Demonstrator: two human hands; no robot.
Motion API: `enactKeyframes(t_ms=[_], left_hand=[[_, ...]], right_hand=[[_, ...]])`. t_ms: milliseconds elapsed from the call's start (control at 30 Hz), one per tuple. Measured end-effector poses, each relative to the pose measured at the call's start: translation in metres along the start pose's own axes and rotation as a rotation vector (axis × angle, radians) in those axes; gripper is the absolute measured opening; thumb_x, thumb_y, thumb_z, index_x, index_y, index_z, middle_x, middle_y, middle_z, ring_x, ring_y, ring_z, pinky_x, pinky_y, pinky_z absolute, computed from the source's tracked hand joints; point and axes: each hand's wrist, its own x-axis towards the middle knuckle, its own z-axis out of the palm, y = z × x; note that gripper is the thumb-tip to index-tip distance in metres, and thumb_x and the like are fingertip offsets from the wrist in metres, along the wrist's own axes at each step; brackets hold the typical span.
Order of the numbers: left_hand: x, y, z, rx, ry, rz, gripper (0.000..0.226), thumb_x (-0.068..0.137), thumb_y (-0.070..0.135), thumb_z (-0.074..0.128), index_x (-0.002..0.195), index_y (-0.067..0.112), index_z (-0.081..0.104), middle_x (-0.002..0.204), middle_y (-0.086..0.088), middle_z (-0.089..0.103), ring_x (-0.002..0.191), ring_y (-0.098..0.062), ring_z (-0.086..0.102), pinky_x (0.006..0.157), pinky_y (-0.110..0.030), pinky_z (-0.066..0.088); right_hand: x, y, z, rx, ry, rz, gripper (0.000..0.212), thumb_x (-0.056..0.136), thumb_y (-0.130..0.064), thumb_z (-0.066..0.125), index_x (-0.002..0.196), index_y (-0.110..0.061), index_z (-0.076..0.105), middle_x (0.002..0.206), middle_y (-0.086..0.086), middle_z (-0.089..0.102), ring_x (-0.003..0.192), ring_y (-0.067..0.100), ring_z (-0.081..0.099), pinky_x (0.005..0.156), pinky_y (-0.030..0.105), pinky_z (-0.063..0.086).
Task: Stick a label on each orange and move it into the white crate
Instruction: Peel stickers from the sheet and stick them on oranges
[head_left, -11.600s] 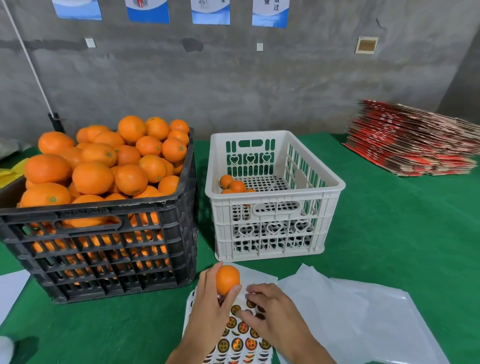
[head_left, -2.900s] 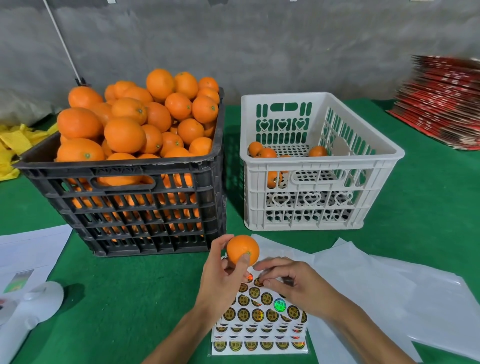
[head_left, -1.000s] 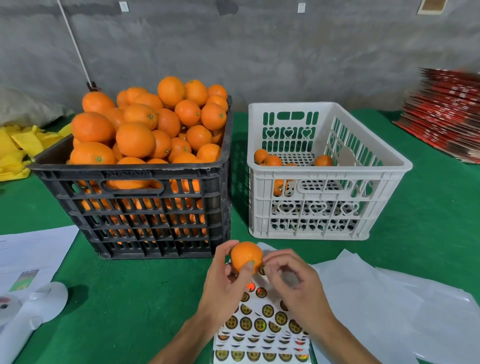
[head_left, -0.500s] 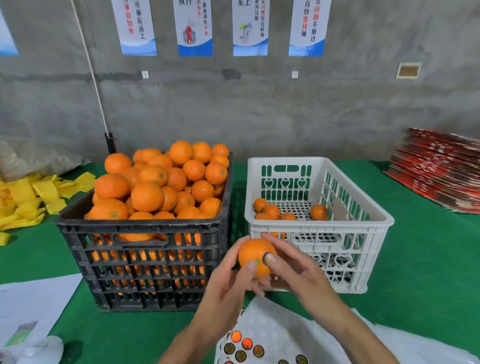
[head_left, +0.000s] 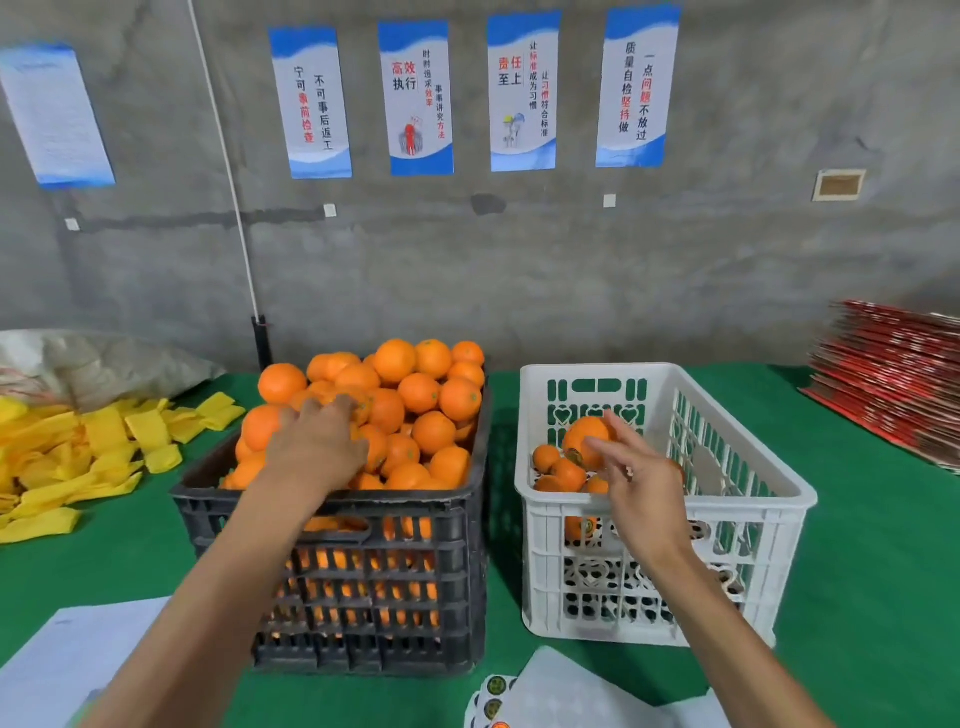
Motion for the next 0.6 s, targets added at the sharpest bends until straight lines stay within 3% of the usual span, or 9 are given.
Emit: enactKeyframes(t_ms=[67, 133, 200, 267, 367, 433, 600], left_hand=[[0.006, -0.01, 0.005, -0.038, -0.101, -0.025, 0.063, 0.095, 0.035, 0.072, 0.15, 0.027, 0.044, 0.137, -0.018, 0.051, 0.129, -0.042, 0.051, 0.106, -0.05, 0.046], [0.008, -0.015, 0.007, -0.116, -0.085, 0.008, 0.065, 0.088, 0.032, 0.081, 0.143, 0.025, 0.048, 0.123, -0.016, 0.056, 0.116, -0.04, 0.058, 0.092, -0.046, 0.051], [0.006, -0.016, 0.007, -0.164, -0.007, 0.042, 0.065, 0.084, 0.031, 0.087, 0.139, 0.024, 0.054, 0.124, -0.017, 0.062, 0.114, -0.039, 0.06, 0.082, -0.041, 0.047], [-0.008, -0.014, 0.01, -0.287, 0.183, 0.1, 0.066, 0.083, 0.035, 0.088, 0.139, 0.026, 0.056, 0.126, -0.016, 0.066, 0.113, -0.037, 0.062, 0.077, -0.04, 0.046], [-0.051, 0.006, 0.018, -0.678, 0.437, 0.244, 0.063, 0.086, 0.045, 0.084, 0.142, 0.038, 0.053, 0.138, 0.007, 0.06, 0.121, -0.016, 0.06, 0.09, -0.032, 0.051], [-0.088, 0.024, 0.029, -0.852, 0.479, 0.349, 0.06, 0.089, 0.049, 0.081, 0.142, 0.046, 0.051, 0.141, 0.023, 0.054, 0.127, 0.0, 0.055, 0.095, -0.02, 0.049], [-0.152, 0.053, 0.09, -0.872, 0.385, 0.553, 0.061, 0.091, 0.046, 0.078, 0.144, 0.034, 0.052, 0.147, 0.016, 0.051, 0.136, -0.007, 0.052, 0.103, -0.015, 0.045]], right_hand=[[0.002, 0.003, 0.001, -0.025, 0.034, 0.007, 0.039, 0.099, 0.01, 0.054, 0.123, -0.013, 0.072, 0.155, -0.012, 0.042, 0.143, 0.005, 0.037, 0.111, 0.009, 0.032], [0.003, 0.003, 0.001, -0.039, 0.042, -0.011, 0.042, 0.099, 0.012, 0.05, 0.124, -0.015, 0.071, 0.153, -0.015, 0.042, 0.141, 0.0, 0.034, 0.11, 0.004, 0.027], [-0.001, 0.004, 0.001, -0.018, 0.05, -0.024, 0.043, 0.099, 0.012, 0.048, 0.122, -0.016, 0.073, 0.15, -0.013, 0.047, 0.14, 0.0, 0.038, 0.11, 0.004, 0.027], [-0.009, 0.005, 0.002, 0.0, 0.082, -0.056, 0.043, 0.099, 0.012, 0.048, 0.119, -0.017, 0.074, 0.146, -0.011, 0.054, 0.137, -0.001, 0.045, 0.116, 0.014, 0.033], [-0.021, 0.006, 0.004, 0.029, 0.139, -0.151, 0.044, 0.097, 0.013, 0.049, 0.116, -0.017, 0.074, 0.135, -0.01, 0.063, 0.13, -0.006, 0.052, 0.113, 0.015, 0.038], [-0.03, 0.008, 0.007, 0.036, 0.172, -0.218, 0.042, 0.096, 0.013, 0.049, 0.114, -0.014, 0.075, 0.129, -0.008, 0.067, 0.126, 0.0, 0.057, 0.11, 0.019, 0.043], [-0.068, 0.019, 0.015, 0.028, 0.115, -0.323, 0.036, 0.097, 0.005, 0.047, 0.115, -0.008, 0.075, 0.123, -0.003, 0.071, 0.12, 0.01, 0.064, 0.105, 0.027, 0.049]])
